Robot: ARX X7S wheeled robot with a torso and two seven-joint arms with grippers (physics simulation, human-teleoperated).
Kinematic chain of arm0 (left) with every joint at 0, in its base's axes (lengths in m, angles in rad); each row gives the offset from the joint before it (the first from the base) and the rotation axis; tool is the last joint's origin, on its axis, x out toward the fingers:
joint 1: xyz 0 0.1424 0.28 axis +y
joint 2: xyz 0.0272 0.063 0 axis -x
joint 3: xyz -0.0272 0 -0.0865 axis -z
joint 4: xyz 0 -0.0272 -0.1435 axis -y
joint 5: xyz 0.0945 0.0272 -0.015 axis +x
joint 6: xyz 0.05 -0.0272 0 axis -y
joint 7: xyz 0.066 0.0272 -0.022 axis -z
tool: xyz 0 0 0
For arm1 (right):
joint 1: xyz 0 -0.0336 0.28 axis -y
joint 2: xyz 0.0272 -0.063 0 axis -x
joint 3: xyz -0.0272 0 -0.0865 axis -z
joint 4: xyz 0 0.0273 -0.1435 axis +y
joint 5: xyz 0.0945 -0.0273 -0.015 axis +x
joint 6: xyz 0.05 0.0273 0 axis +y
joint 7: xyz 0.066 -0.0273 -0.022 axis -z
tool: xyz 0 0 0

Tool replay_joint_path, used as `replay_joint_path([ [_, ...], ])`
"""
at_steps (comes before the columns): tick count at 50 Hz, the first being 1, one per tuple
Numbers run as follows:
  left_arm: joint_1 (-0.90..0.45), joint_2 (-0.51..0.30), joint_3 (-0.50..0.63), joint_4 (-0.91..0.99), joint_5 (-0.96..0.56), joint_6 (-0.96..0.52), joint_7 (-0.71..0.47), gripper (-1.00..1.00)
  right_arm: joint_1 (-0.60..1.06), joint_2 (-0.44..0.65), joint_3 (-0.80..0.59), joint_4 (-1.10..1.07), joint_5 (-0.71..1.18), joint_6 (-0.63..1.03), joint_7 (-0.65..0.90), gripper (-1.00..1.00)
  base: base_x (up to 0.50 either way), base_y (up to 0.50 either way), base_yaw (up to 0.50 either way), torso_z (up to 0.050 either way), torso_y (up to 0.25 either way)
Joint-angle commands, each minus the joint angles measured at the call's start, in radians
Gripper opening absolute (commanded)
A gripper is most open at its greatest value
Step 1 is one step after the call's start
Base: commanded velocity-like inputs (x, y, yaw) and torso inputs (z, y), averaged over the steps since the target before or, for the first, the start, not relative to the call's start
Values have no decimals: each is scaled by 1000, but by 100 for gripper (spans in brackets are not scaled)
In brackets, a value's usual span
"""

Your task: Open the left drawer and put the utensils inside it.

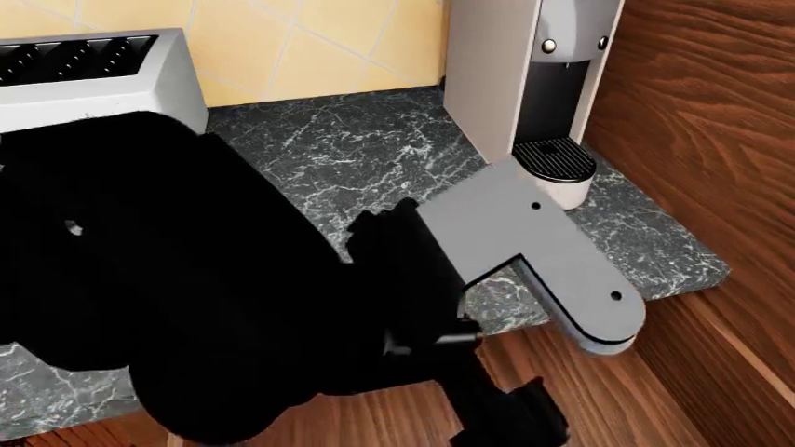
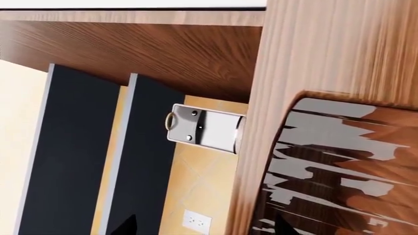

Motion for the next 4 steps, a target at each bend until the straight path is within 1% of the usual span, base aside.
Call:
replay_joint_path([
  [1, -74, -15, -57, 6, -42, 31, -13, 100, -13, -4, 6, -20, 9, 5, 0, 100, 0, 0, 0, 0, 0],
  [4, -92, -18, -65, 13, -60, 34, -19, 100, -12, -4, 6, -19, 7, 4, 1, 100, 0, 0, 0, 0, 0],
])
